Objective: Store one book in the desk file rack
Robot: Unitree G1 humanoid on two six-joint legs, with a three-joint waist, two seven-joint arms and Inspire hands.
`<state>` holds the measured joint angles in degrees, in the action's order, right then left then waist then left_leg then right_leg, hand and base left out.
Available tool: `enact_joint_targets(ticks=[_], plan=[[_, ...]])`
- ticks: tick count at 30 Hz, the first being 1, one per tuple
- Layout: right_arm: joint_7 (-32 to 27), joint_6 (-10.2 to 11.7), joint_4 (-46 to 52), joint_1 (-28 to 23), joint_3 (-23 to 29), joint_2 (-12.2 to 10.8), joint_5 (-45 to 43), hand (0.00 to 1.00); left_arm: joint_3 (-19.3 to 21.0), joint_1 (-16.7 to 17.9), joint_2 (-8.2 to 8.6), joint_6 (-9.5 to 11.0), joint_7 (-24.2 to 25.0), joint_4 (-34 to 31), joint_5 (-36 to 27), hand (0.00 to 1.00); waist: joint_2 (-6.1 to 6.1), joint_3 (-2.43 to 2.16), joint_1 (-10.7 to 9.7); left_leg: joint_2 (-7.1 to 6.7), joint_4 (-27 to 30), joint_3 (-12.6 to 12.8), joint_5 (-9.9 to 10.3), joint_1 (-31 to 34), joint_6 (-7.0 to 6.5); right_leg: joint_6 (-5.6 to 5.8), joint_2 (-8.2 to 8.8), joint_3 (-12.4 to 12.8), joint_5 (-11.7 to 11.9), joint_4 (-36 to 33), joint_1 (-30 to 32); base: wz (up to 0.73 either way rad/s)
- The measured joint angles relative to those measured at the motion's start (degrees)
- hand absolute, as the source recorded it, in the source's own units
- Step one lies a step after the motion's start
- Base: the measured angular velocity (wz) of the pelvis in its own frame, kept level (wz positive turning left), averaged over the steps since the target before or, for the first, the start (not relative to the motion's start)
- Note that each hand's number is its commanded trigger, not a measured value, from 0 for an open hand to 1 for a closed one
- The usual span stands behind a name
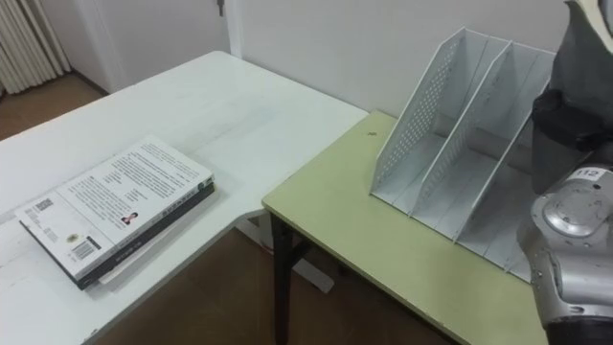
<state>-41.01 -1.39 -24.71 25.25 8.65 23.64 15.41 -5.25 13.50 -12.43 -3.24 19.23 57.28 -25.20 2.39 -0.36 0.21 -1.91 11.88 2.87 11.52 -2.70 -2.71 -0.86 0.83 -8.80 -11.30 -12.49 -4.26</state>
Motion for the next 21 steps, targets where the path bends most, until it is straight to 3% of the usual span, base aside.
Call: enact_joint_targets(ticks=[7, 12, 21], plan=[[-0.56, 0.04, -5.77, 0.00, 0.05, 0.00, 0.01, 0.00, -0.05, 0.09, 0.03, -0.28, -0.28, 0.02, -0.19, 0.00, -0.79, -0.26, -0.03, -0.04, -0.06, -0.21, 0.00, 0.12, 0.00, 0.00, 0.02, -0.17, 0.00, 0.05, -0.04, 0.01], [-0.82, 0.05, -6.36, 0.00, 0.01, -0.01, 0.02, 0.00, -0.47, 0.10, 0.03, -0.32, -0.37, -0.02, -0.83, 0.00, -1.22, 0.00, -0.03, -0.05, -0.09, -0.30, 0.00, -0.02, 0.00, 0.00, 0.08, -0.73, 0.00, 0.25, -0.44, 0.02], [-1.46, 0.15, -6.23, 0.00, -0.01, 0.00, 0.01, 0.00, -0.44, 0.11, -0.02, -0.41, -0.75, -0.11, -0.72, 0.00, -1.18, -0.04, -0.01, -0.20, -0.13, -0.21, -0.01, -0.02, -0.02, -0.09, 0.07, -0.57, 0.05, 1.27, -0.67, 0.00]])
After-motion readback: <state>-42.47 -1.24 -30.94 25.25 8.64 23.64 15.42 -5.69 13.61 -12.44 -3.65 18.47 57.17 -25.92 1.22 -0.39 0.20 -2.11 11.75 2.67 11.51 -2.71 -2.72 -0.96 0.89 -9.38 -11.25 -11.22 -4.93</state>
